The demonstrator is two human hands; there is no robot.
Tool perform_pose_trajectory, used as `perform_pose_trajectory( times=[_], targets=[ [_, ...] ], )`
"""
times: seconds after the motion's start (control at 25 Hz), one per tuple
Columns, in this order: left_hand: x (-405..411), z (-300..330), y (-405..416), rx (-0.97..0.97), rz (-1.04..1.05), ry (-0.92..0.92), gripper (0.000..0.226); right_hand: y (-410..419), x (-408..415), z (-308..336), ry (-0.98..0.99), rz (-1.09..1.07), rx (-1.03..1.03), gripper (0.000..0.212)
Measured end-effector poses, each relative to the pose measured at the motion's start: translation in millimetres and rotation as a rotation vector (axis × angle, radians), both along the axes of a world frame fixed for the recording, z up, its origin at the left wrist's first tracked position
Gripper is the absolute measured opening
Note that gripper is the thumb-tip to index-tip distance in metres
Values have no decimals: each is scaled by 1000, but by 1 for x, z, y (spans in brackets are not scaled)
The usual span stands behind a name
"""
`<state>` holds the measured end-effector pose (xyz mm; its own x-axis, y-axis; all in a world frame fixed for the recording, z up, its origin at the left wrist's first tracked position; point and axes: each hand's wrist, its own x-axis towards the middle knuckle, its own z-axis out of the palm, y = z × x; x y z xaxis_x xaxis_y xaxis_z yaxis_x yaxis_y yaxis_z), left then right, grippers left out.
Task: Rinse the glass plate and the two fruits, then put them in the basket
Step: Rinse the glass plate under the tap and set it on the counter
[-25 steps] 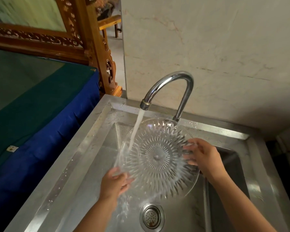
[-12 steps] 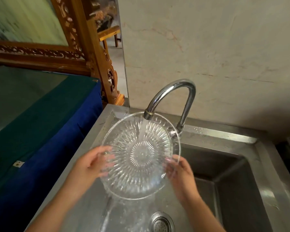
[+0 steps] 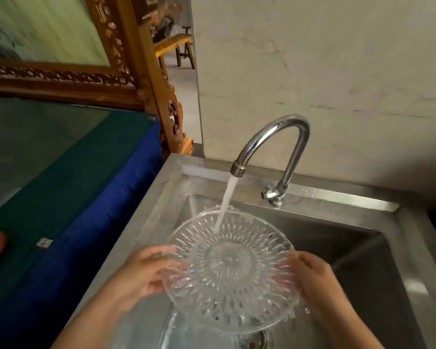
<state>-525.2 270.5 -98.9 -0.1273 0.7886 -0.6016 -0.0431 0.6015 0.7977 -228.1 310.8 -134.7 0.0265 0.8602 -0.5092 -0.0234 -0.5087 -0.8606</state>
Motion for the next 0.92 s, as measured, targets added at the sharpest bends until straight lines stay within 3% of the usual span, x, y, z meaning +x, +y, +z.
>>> perform_pose_trajectory(
  times=[0.08,0.16,0.32,0.44,0.52,0.64,0.8,0.92],
  targets=[
    [15,-33,-8,-1,31,-154,32,4,18,12,-97,56,96,14],
    [25,-54,-15,92,82,-197,34,4,25,13,-119,85,121,18],
    [16,-52,-19,263,137,-100,34,28,10,9,-292,169,103,13],
    [4,-33,-17,241,168,-20,28,81,-20,26,-346,70,67,42],
    [2,-21,-16,206,180,25,27,117,-40,35,-323,2,33,43],
    [1,-11,-18,148,178,46,28,146,-55,34,-441,-9,18,54],
    [6,-12,-17,69,172,-39,25,147,-51,29,-606,39,31,34],
    [12,-27,-18,43,187,-175,25,154,-51,29,-521,1,26,19]
  ],
)
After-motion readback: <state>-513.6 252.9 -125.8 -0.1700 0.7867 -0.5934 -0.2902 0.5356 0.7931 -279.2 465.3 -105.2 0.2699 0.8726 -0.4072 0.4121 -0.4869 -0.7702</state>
